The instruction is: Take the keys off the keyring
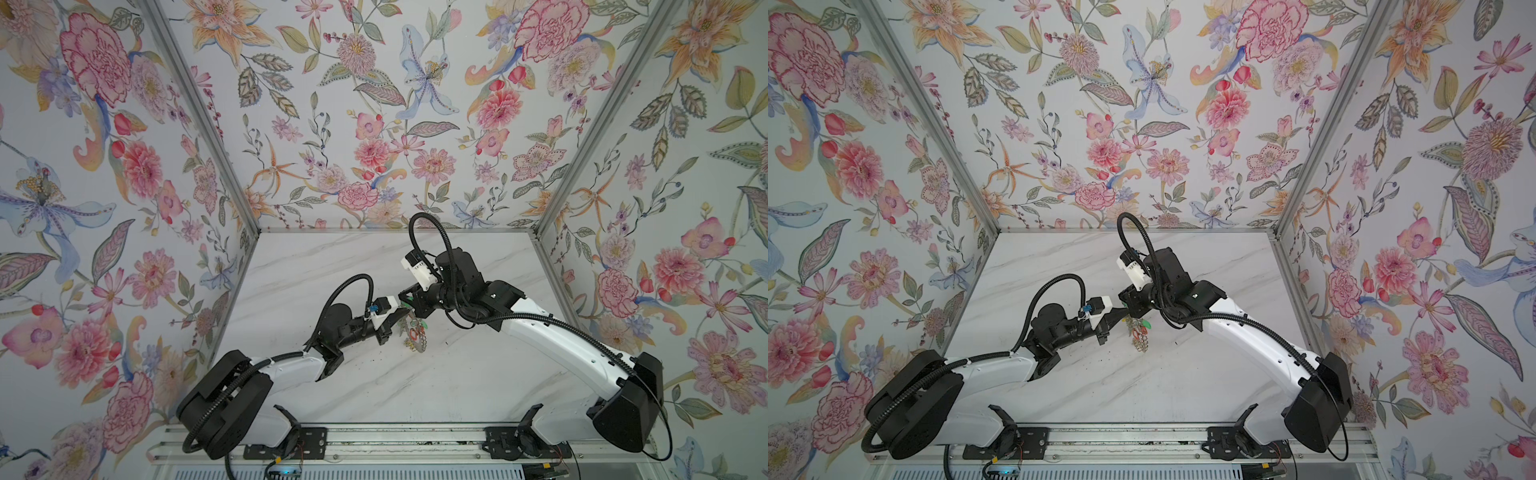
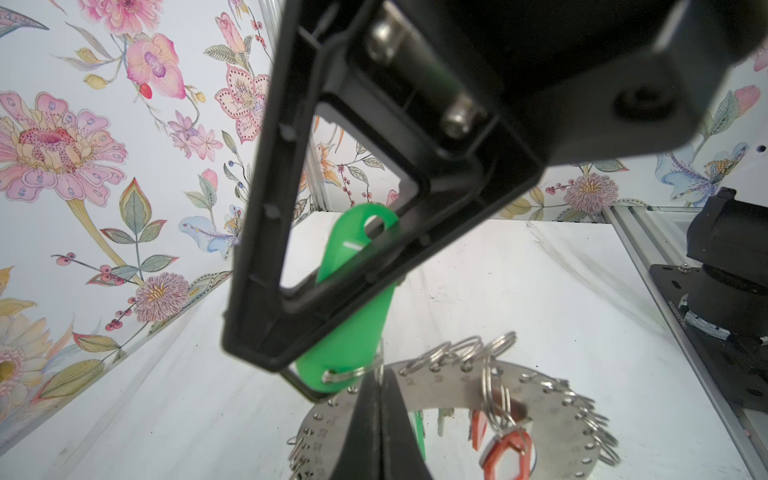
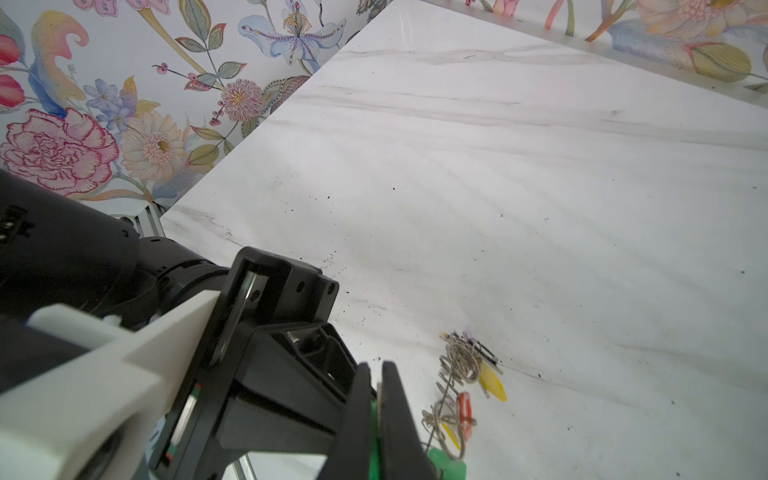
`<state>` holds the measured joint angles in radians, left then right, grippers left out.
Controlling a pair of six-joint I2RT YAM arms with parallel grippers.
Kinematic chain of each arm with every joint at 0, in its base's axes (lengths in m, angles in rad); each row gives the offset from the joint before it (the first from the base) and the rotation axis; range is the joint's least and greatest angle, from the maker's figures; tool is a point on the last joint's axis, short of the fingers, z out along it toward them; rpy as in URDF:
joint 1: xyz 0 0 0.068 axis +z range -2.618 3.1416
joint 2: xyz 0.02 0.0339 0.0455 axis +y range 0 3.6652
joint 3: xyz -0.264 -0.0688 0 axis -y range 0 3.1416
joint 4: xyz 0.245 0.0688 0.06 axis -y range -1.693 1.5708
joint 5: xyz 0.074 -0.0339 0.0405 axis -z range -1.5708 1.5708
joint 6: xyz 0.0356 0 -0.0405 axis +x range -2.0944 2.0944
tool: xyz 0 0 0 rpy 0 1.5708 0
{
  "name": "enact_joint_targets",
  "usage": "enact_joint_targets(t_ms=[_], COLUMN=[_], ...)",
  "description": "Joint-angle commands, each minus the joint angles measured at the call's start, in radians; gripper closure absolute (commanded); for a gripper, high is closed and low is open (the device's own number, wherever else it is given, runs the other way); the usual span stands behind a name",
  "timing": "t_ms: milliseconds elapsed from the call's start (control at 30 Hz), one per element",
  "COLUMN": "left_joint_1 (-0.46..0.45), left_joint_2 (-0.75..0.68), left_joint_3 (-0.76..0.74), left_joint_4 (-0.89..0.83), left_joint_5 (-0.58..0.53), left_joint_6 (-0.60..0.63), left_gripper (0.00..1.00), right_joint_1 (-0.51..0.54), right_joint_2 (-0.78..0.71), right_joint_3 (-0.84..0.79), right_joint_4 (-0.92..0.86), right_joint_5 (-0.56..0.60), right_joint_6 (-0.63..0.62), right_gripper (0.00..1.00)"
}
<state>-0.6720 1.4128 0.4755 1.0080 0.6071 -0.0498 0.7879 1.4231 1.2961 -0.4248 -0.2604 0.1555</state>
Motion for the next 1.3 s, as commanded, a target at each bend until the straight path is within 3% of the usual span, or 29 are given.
enact_joint_targets(t_ms=[0, 333, 700, 867, 1133, 1267], left_joint_1=[-0.023, -0.017, -0.011, -0.006, 0.008, 0.012], left_joint_2=[0.045, 0.092, 0.051, 0.04, 0.046, 0.07], left_joint_3=[-0.011, -0.067, -0.108, -0.117, -0.137, -0.138], left_joint_4=[0.107, 0.348, 0.388, 0.391, 0.449, 0.48], left_joint_5=[0.138, 0.164, 0.135, 0.126, 0.115, 0.117], left_joint_6=[-0.071, -0.204, -0.215, -0.219, -0.25, -0.266], left_gripper=[1.0, 1.0, 1.0, 1.0, 1.0, 1.0], right_joint_1=[0.027, 0.026, 0.022, -0.008, -0.1, -0.118], right_joint_2=[0.007, 0.032, 0.004, -0.086, -0.286, -0.347], right_joint_3=[0.097, 0.13, 0.132, 0.021, -0.259, -0.36], right_joint_4=[0.14, 0.127, 0.098, 0.085, 0.082, 0.081], right_joint_5=[-0.045, -0.037, 0.012, 0.007, -0.141, -0.156], right_joint_6=[-0.03, -0.042, -0.066, -0.082, -0.056, -0.035], right_gripper=[1.0, 0.83, 0.72, 0.74, 0.78, 0.74])
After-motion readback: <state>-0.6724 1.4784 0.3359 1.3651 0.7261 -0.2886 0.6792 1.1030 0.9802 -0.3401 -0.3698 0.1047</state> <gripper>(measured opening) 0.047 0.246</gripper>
